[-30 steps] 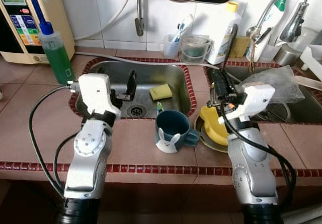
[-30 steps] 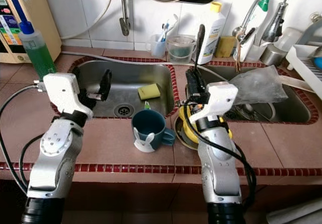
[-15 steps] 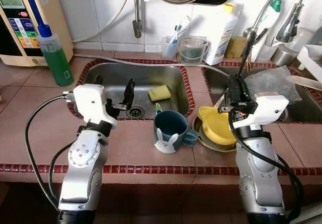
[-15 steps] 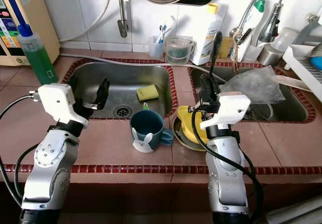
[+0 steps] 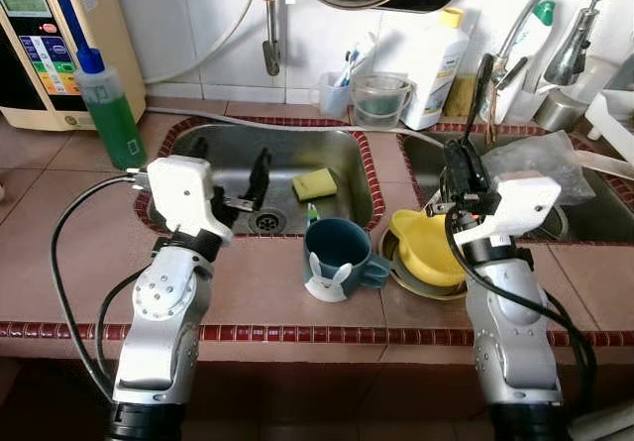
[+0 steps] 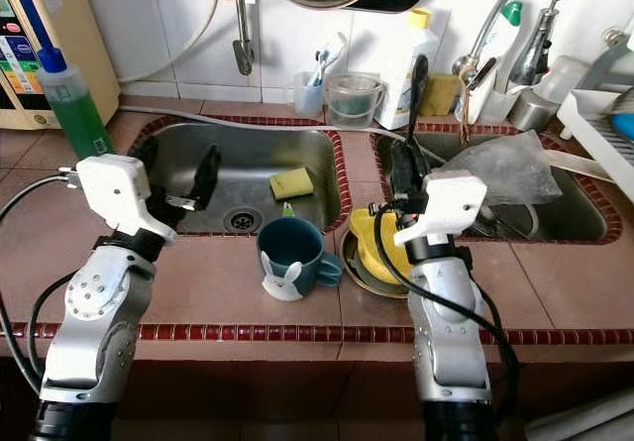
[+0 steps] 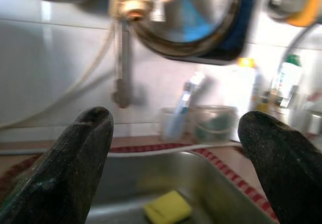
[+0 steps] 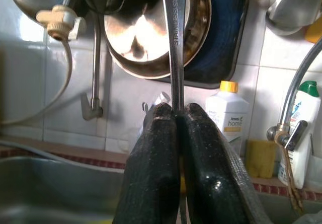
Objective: Kitchen organization
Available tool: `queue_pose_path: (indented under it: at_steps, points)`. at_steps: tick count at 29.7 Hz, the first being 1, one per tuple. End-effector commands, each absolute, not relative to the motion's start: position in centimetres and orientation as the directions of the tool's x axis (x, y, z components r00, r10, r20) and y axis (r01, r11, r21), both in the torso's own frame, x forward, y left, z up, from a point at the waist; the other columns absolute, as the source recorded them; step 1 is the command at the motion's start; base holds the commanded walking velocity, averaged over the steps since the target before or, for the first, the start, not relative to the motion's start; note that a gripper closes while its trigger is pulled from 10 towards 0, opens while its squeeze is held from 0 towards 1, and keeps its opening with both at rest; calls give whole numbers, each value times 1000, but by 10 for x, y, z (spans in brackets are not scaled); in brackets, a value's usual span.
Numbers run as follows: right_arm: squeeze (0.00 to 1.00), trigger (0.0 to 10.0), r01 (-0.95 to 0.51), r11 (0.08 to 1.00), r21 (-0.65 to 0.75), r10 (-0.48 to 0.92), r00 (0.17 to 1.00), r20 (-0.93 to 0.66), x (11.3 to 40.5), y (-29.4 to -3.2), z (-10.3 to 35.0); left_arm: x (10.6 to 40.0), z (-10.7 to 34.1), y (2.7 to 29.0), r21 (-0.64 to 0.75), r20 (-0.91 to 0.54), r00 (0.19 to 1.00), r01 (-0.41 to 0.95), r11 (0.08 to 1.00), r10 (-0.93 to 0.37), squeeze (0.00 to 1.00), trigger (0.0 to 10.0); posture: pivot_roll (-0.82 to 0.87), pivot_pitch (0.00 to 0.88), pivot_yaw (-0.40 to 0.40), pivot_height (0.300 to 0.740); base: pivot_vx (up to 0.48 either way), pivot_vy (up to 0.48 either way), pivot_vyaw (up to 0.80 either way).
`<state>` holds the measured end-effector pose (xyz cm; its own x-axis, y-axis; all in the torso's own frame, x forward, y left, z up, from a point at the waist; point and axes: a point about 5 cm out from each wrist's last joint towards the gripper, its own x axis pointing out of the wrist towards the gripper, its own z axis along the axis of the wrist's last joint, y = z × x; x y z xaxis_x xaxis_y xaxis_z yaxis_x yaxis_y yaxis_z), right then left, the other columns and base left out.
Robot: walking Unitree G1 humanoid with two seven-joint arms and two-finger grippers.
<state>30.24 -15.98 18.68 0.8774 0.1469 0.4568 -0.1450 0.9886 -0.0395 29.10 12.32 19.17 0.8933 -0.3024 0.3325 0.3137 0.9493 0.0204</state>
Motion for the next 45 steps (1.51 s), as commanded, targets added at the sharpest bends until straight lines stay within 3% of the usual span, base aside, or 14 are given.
queue_pose_path:
  at_steps: [1, 7, 9, 12, 13, 23, 28, 45]
  points:
    - [0, 10000, -132, 990, -41, 136, 879, 458, 307, -169, 191, 287, 200, 113, 68, 351, 859, 372, 926, -371, 0, 10000, -54, 0, -26, 740, 0, 0, 0]
    - [0, 10000, -120, 991, -51, 130, 884, 449, 314, -182, 197, 282, 211, 103, 111, 356, 822, 434, 894, -444, 0, 10000, -50, 0, -33, 740, 0, 0, 0]
    - [0, 10000, -128, 990, -54, 139, 885, 445, 316, -184, 200, 279, 216, 101, 117, 356, 809, 457, 882, -467, 0, 10000, -49, 38, -32, 740, 0, 0, 0]
    - [0, 10000, -130, 990, -56, 141, 884, 445, 317, -184, 201, 277, 217, 100, 118, 355, 806, 464, 878, -474, 0, 10000, -48, 43, -31, 740, 0, 0, 0]
    - [0, 10000, -143, 988, -57, 154, 885, 439, 321, -184, 205, 272, 220, 98, 128, 349, 794, 486, 865, -498, 0, 10000, -44, 91, -31, 740, 0, 0, 0]
    - [0, 10000, -247, 969, -24, 236, 885, 402, 342, -175, 218, 256, 231, 88, 124, 330, 764, 548, 827, -555, 0, 10000, -37, 190, -31, 740, 0, 0, 0]
    - [0, 10000, -285, 959, -11, 267, 886, 378, 349, -171, 220, 252, 233, 86, 117, 323, 759, 560, 820, -565, 0, 10000, -35, 206, -32, 740, 0, 0, 0]
    - [0, 10000, -615, 777, 137, 553, 770, 319, 380, -136, 247, 237, 247, 77, 90, 319, 729, 613, 785, -606, 0, 10000, -17, 252, -47, 740, 0, 0, 0]
